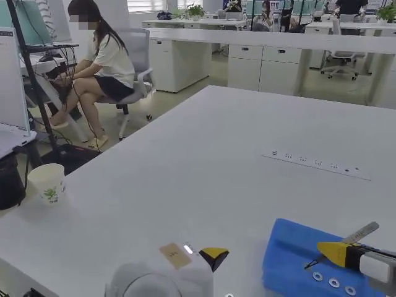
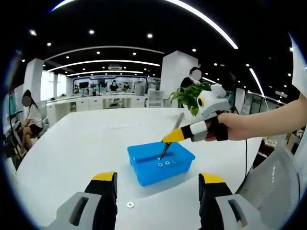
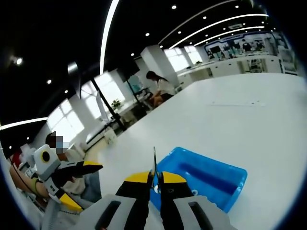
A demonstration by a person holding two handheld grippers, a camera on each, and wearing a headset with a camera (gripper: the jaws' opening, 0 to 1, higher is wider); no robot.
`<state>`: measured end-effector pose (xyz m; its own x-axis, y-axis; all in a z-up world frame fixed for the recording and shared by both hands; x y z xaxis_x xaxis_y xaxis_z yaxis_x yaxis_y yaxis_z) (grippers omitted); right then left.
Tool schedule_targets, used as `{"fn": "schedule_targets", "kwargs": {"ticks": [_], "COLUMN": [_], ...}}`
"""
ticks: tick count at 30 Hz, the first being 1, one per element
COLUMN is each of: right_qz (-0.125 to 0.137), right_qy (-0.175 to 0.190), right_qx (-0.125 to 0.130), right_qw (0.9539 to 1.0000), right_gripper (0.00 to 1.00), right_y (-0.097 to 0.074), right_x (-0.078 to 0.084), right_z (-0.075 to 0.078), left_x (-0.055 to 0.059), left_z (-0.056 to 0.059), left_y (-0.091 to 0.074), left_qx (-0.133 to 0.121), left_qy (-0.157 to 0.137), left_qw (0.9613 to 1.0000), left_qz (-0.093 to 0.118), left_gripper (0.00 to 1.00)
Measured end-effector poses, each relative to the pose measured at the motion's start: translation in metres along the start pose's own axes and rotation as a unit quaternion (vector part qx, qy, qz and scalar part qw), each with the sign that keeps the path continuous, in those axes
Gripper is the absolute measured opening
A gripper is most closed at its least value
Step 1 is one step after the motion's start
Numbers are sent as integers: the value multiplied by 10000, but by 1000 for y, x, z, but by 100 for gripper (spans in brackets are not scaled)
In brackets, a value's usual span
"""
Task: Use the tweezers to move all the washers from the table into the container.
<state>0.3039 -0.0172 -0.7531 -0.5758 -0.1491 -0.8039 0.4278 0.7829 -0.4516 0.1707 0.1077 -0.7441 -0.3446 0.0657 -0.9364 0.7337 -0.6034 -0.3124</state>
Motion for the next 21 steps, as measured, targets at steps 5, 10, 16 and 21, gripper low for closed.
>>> {"fn": "schedule_targets", "kwargs": {"ticks": [5, 10, 16, 21], "right_qz": [-83, -173, -319, -466], "right_qy": [4, -10, -45, -150], "right_qx": [99, 136, 246, 358], "right_qw": [9999, 9998, 9992, 9982], "right_gripper": [3, 3, 3, 3], "right_y": [10, 18, 26, 31], "right_x": [-1, 1, 4, 7], "right_z": [6, 11, 18, 24], "left_x": [0, 0, 0, 0], "left_z": [0, 0, 0, 0], "left_y": [0, 0, 0, 1], "left_qx": [-5, 1, 8, 18], "left_qy": [-2, -6, -13, -19], "left_qw": [10000, 10000, 10000, 10000], "left_qz": [1, 1, -8, -22], "left_gripper": [69, 68, 68, 67]}}
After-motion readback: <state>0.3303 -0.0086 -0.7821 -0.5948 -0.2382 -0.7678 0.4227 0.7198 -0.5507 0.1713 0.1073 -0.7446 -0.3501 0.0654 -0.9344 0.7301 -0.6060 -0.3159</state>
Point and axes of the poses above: the centre of the closed fingertips' face, and the gripper's own axes: y roughly forward along the fingers, z roughly to its right, x roughly out of its underside, the point moved 6 cm from there along -y, roughly backward along the fingers, and after that the axes turned 12 degrees about x, right-handed, at the moved point
